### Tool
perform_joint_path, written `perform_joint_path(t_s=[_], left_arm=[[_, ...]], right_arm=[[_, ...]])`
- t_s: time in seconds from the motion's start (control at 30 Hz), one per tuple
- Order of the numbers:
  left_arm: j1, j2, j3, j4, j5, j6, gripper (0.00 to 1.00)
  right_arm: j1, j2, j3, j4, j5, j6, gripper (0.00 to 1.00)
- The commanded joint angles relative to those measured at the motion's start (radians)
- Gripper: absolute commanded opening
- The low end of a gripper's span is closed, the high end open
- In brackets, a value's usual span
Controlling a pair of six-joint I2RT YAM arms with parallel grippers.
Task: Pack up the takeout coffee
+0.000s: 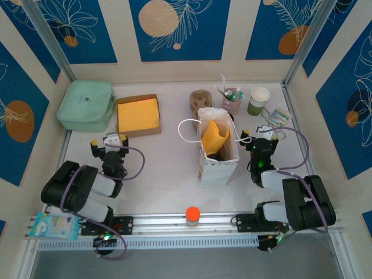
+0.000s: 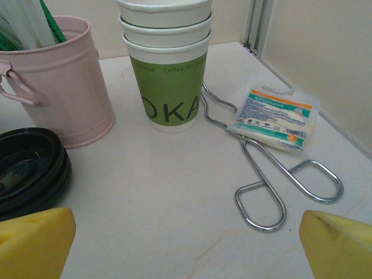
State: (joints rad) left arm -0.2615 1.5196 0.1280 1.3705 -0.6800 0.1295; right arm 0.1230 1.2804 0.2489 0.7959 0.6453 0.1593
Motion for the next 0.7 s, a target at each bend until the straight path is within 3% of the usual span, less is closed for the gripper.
perform_joint_path(t_s=[0.0,0.23,0.33,0.4,0.47,0.67], left_arm=[[0.011,0.011,0.013,0.038,0.035,-0.055,1.0],[0.012,0.009,0.009,0.038,0.044,-0.056,1.0],[0.013,0.013,0.012,0.038,0.074,-0.044,1.0],[0.012,0.016,0.012,0.038,0.092,-0.037,1.0],[0.011,0.017,0.013,0.038,0.11,-0.03,1.0],[-0.021,0.06,0.038,0.038,0.215,0.059,1.0]], right_arm=[[-0.006,0.005,0.035,0.024,-0.012,-0.01,1.0],[-0.012,0.019,0.033,0.046,-0.045,0.015,1.0],[-0.029,0.178,-0.028,0.367,-0.084,0.002,1.0],[0.036,0.133,0.033,0.173,-0.063,-0.048,1.0],[0.047,0.21,0.019,0.327,-0.083,-0.103,0.99],[0.047,0.19,0.017,0.281,-0.149,-0.115,0.99]])
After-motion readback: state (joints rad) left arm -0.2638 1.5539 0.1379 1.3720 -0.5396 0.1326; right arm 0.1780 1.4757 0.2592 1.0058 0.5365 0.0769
